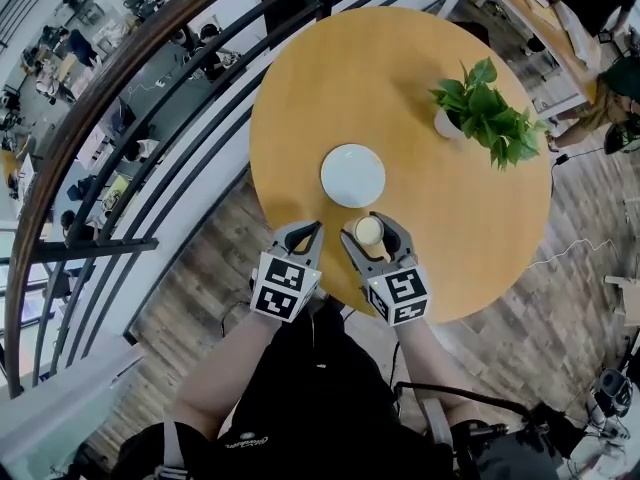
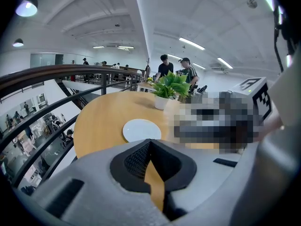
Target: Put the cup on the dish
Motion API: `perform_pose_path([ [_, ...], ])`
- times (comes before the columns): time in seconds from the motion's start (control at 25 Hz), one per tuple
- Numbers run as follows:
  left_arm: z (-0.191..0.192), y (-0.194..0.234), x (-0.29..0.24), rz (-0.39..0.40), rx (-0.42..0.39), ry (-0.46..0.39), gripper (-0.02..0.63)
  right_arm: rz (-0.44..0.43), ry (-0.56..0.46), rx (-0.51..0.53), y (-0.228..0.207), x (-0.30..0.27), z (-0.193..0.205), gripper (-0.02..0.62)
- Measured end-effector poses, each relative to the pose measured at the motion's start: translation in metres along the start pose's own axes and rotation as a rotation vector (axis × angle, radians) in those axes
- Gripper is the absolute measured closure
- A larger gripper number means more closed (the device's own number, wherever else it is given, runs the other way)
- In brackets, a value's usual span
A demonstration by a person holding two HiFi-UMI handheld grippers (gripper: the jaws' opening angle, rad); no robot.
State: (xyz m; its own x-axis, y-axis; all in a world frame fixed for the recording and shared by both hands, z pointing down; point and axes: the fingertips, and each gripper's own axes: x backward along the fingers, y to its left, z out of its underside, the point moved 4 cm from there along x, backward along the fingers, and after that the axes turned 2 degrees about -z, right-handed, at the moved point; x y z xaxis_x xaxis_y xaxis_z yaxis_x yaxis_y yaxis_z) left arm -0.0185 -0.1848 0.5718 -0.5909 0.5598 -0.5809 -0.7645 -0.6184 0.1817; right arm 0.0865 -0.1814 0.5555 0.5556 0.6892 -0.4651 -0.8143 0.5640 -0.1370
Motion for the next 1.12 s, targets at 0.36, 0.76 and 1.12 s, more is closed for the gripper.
perform_pose_path([
  [0.36, -0.004, 0.001, -0.015, -0.016, -0.037, 0.031, 0.611, 0.067, 0.038, 0.11, -0.052, -0.067, -0.014, 0.336],
  [0.76, 0.001, 0.001, -0.023, -0.014, -0.027, 0.067, 0.611, 0.107, 0.117, 0.114, -0.084, -0.113, 0.001, 0.336],
  [1.12, 0.009, 0.002, -0.027, 0.001, -0.021, 0.084, 0.611, 0.112, 0.147, 0.097, -0.086, -0.13, 0.006, 0.336],
])
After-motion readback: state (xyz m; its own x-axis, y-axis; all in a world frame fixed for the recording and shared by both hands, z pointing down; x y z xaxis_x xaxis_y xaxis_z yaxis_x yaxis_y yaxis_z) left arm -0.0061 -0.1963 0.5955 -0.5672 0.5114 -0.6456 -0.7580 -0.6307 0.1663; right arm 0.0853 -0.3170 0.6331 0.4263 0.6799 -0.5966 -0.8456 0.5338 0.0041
